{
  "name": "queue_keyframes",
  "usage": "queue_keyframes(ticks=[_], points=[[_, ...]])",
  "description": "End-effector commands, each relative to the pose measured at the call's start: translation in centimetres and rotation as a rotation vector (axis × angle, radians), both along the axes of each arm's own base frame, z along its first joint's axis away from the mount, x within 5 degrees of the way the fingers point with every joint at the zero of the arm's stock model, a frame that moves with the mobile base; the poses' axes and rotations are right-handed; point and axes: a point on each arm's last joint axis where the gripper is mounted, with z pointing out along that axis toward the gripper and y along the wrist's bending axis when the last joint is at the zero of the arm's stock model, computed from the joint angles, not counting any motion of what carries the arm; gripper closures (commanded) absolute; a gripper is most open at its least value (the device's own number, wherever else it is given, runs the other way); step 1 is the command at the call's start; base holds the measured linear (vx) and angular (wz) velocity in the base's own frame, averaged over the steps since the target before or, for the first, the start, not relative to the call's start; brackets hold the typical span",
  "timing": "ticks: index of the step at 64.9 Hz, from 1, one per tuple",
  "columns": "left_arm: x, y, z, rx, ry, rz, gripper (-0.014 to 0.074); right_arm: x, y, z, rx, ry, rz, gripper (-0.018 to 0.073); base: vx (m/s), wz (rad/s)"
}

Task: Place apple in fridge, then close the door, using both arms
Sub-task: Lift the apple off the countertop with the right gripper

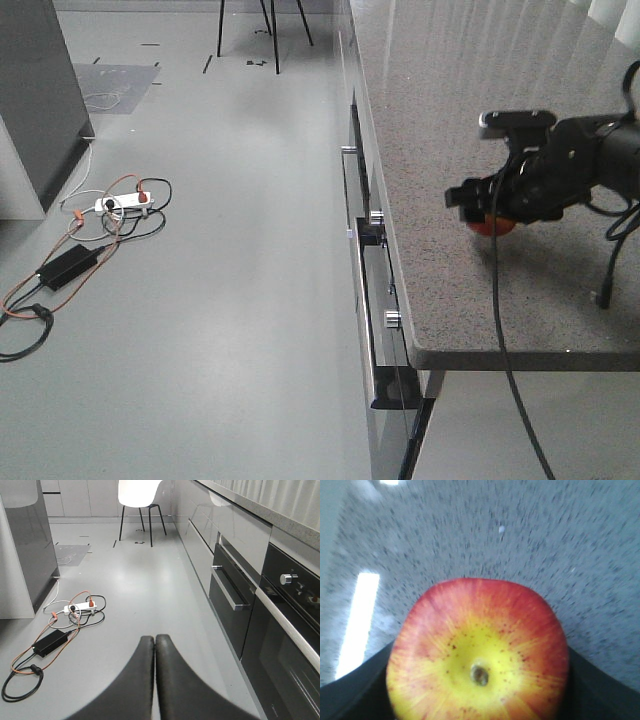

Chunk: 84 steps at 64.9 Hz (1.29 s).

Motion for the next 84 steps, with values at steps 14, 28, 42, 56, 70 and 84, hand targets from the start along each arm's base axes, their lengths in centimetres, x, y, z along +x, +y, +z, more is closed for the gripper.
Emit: queue_keyframes(ticks=[14, 28, 42, 56, 70, 84], points=[[0.1, -0.1, 0.0, -0.016, -0.063, -0.010, 0.0602, -3.9, -0.5, 11.1, -0.002, -0.305, 0.012, 0.0428, 0.00, 0.00], [0.1, -0.1, 0.0, -0.016, -0.063, -0.010, 0.0602, -8.7, -1.0, 16.2, 0.000, -0.359, 0.008, 0.0425, 0.00, 0.00], [0.1, -0.1, 0.0, -0.016, -0.063, -0.010, 0.0602, -14.9, -1.5, 21.4, -0.009, -0.475, 0.017, 0.0424, 0.00, 0.00], [0.1, -0.1, 0.0, -0.016, -0.063, -0.010, 0.0602, -20.7, -2.1, 21.9, -0.014, -0.517, 0.010, 0.0424, 0.00, 0.00], [0.1, -0.1, 0.0, -0.016, -0.063, -0.010, 0.0602, -27.2, -2.7, 17.8, 0.043, -0.501, -0.034, 0.0424, 0.00, 0.00], [0.1, -0.1, 0.0, -0.016, -0.063, -0.010, 0.0602, -33.4, -3.2, 15.4, 0.046, -0.475, -0.041, 0.0424, 0.00, 0.00]])
